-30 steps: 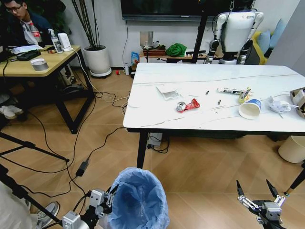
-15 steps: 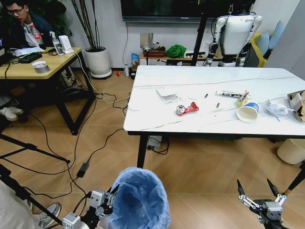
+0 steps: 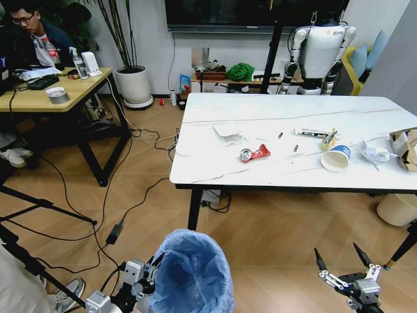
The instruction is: Pick up the trash bin and place the trash from the table into it.
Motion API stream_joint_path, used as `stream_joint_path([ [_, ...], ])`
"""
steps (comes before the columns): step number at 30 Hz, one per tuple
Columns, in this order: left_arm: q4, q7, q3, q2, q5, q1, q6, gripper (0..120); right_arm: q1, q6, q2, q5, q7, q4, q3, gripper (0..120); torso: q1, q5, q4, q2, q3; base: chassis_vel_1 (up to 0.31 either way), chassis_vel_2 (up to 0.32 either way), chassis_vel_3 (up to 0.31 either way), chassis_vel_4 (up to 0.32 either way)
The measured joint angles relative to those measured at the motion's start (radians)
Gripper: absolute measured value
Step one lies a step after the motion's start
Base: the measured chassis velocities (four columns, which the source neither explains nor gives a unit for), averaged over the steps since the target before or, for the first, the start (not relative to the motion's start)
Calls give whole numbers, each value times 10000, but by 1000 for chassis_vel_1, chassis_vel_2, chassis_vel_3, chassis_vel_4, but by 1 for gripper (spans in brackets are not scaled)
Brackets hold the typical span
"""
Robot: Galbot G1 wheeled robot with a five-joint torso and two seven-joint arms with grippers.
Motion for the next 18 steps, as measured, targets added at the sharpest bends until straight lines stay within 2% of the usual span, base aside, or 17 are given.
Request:
stream_joint_path([
  [5,-10,13,-21,-1,4,28,0,0,7,4,-10,16,-68,30,-5,100,50,-1,0,113,61,0,0,0,0],
  [18,-53,15,-7,-123,34,91,-8,0,14,-12,18,-57,-36,23,-1,100,390,0,0,895,504,0,0,0,0],
])
